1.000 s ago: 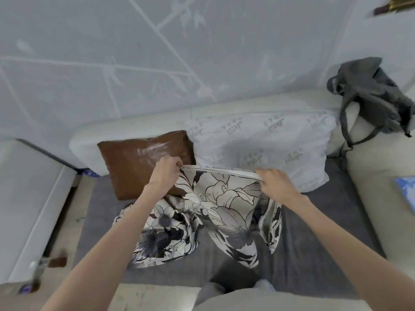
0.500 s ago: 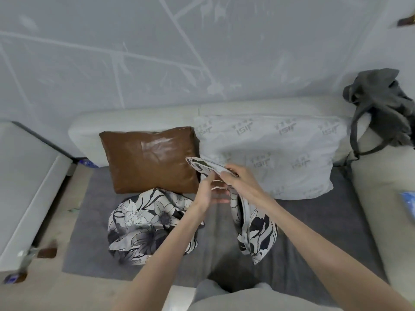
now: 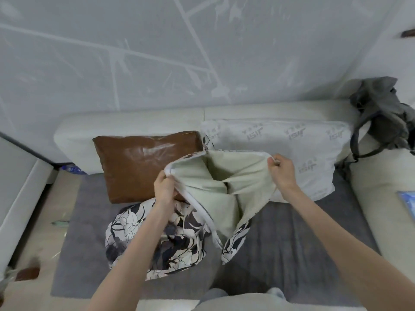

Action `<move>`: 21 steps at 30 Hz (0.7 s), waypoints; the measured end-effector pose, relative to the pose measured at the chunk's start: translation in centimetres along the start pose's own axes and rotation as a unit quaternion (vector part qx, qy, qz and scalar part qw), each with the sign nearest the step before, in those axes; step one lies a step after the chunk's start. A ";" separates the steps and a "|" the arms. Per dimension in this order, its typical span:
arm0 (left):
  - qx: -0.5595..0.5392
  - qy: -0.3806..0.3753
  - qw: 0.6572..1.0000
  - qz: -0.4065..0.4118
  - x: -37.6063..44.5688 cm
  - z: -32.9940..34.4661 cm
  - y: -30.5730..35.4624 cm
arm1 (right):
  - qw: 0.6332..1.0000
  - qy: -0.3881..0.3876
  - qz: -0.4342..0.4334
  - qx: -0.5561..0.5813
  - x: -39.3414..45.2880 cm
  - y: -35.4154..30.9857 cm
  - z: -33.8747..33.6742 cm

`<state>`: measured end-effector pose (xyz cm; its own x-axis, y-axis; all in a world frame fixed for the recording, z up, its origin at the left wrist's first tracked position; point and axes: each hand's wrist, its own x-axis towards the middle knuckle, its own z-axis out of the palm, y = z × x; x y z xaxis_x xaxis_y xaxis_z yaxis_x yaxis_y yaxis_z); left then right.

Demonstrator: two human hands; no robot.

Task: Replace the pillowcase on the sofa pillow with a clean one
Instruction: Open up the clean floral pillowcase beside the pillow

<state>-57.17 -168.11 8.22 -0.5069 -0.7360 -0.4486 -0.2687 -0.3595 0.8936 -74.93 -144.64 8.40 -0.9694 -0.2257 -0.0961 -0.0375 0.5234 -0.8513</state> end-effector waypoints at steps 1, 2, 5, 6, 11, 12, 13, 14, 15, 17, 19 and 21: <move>0.022 0.025 0.999 0.018 1.2 -1.8 0.4 | 1.000 0.015 0.003 -0.004 0.6 0.5 -0.5; 0.058 0.032 0.997 0.051 2.2 -3.2 1.1 | 1.000 0.022 -0.006 -0.014 0.9 0.7 -0.8; 0.176 0.016 0.969 0.174 3.8 -5.8 3.7 | 0.996 0.043 -0.065 -0.041 2.0 -0.2 -1.3; 0.198 0.016 0.957 0.210 3.8 -6.6 4.6 | 0.994 0.051 -0.081 -0.050 2.4 -0.7 -1.4; 0.274 0.125 0.891 0.341 3.2 -9.9 7.2 | 0.984 0.062 -0.145 -0.079 4.7 -1.9 -2.1; 0.280 0.148 0.882 0.349 3.5 -9.2 7.4 | 0.982 0.060 -0.149 -0.094 5.6 -1.7 -1.5; 0.285 0.149 0.882 0.345 3.9 -7.8 7.3 | 0.981 0.050 -0.139 -0.122 6.6 -1.3 -0.6; 0.286 0.131 0.891 0.328 4.5 -5.9 7.0 | 0.982 0.027 -0.109 -0.155 7.7 -0.6 0.3; 0.288 0.104 0.904 0.297 5.2 -3.6 6.4 | 0.979 -0.015 -0.061 -0.193 8.8 0.3 1.4; 0.314 0.047 0.926 0.205 6.6 0.9 4.2 | 0.952 -0.153 0.038 -0.262 10.0 2.8 3.1; 0.332 0.005 0.934 0.129 7.9 4.2 0.7 | 0.924 -0.251 0.061 -0.283 10.6 5.3 4.3; 0.324 -0.002 0.944 0.068 8.9 6.0 -2.5 | 0.933 -0.255 0.052 -0.248 11.4 6.8 4.9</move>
<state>-65.92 -170.33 1.92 -0.5757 -0.7475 -0.3313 -0.6440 0.1649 0.7471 -85.04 -147.63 -1.02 -0.7367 -0.4480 -0.5065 -0.1797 0.8518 -0.4920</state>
